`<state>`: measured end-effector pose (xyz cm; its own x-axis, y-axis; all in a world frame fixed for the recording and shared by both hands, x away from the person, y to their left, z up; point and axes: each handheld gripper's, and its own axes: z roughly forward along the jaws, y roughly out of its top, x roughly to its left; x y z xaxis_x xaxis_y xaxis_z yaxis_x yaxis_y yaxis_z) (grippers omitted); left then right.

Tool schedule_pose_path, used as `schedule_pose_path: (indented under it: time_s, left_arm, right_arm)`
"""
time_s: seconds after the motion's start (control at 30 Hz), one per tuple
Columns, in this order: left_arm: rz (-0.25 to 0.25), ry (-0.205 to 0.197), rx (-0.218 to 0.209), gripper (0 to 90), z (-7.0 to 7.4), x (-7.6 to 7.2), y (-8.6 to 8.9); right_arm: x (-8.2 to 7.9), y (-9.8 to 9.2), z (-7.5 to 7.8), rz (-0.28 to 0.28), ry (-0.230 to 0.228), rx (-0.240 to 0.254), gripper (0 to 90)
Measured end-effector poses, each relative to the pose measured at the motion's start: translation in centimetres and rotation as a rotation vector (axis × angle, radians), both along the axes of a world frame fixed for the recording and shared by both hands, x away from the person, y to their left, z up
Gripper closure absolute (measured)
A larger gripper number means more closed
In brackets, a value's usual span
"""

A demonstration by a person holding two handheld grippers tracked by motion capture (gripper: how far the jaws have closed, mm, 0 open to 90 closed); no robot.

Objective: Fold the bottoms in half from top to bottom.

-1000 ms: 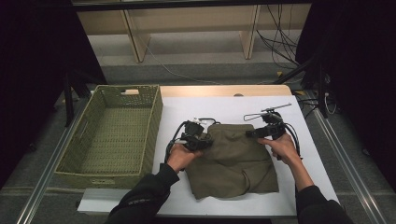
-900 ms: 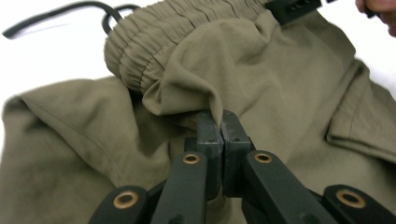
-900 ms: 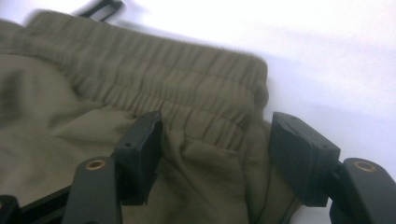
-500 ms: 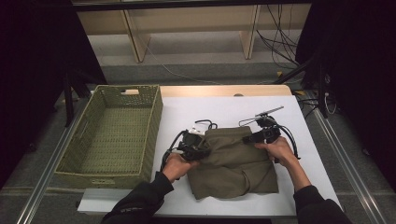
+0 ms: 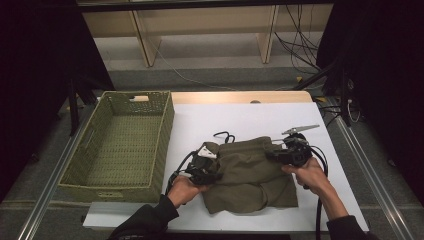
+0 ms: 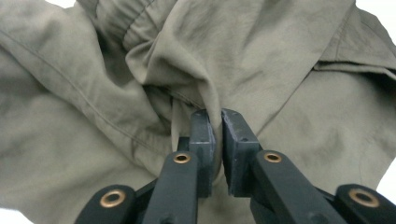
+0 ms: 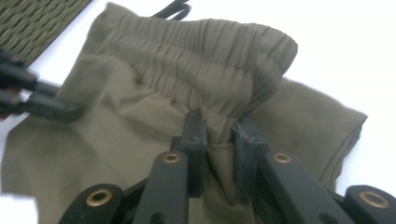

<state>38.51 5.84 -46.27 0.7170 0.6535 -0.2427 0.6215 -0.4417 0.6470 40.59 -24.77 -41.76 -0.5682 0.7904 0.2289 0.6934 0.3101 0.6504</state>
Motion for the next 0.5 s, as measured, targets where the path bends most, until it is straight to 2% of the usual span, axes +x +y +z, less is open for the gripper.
schedule_pose_path:
  time_s: [0.13, 0.23, 0.33, 0.5]
  left_arm:
    - [0.017, -0.021, -0.029, 61.5, 1.6, 0.3, 0.6]
    - [0.064, -0.049, -0.052, 49.5, 3.2, 1.3, 0.9]
    - [0.102, -0.062, -0.073, 45.8, 4.3, 2.8, 0.7]
    - [0.145, -0.06, -0.096, 45.6, 4.9, 5.4, -0.5]
  right_arm:
    - [-2.0, -0.1, -0.1, 0.02, -0.037, -0.005, 80.0]
    - [-2.8, -0.3, -0.1, 0.027, -0.045, -0.001, 80.3]
    - [-3.0, -0.4, -0.2, 0.028, -0.048, 0.001, 80.4]
    - [-3.2, -0.3, -0.1, 0.023, -0.051, 0.003, 80.4]
